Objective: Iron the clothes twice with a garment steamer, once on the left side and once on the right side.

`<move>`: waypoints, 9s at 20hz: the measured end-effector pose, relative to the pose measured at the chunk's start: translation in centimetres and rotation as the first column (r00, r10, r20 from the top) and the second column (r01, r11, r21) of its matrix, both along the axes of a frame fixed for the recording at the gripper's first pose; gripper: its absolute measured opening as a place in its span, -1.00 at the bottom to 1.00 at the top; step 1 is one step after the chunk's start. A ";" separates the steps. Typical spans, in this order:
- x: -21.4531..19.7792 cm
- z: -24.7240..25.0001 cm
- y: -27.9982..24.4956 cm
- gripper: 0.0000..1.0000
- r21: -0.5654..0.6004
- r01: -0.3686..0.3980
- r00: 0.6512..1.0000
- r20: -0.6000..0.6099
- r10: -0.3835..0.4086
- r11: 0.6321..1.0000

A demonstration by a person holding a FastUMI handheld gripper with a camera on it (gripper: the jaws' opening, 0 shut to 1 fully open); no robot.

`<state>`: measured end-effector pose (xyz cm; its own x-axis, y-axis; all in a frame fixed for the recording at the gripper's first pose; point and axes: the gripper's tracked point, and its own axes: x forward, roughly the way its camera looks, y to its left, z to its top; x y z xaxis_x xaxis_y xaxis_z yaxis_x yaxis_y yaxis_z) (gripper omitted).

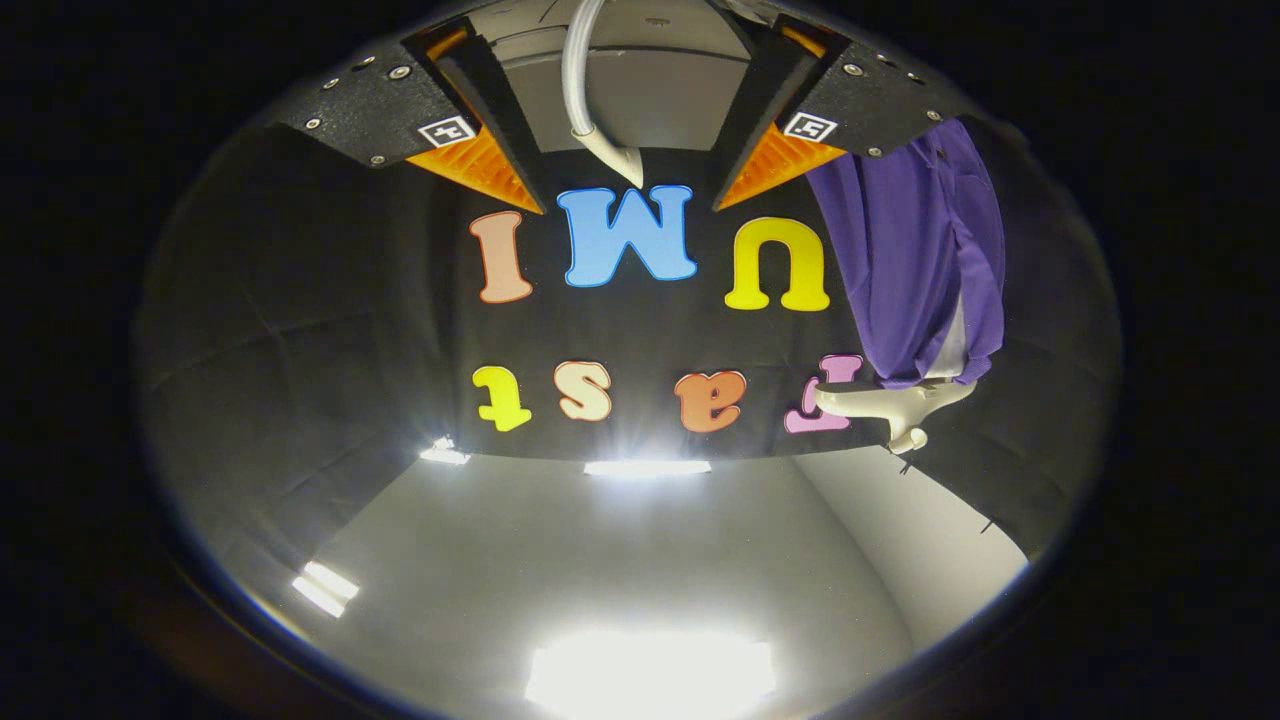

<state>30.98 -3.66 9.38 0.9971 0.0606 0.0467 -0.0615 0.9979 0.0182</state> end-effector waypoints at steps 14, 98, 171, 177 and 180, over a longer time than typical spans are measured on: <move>19.6 -8.6 -2.3 0.90 0.111 -0.096 0.941 -0.314 0.126 0.989; -6.7 3.9 28.8 -0.32 -0.080 -0.120 0.993 0.009 0.121 0.990; -8.6 2.8 39.7 -0.31 -0.026 -0.293 0.955 0.046 0.293 0.956; -5.5 1.2 42.5 -0.31 -0.050 -0.272 0.962 0.007 0.273 0.961; -5.4 -1.2 43.1 -0.31 -0.086 -0.270 0.963 -0.027 0.269 0.959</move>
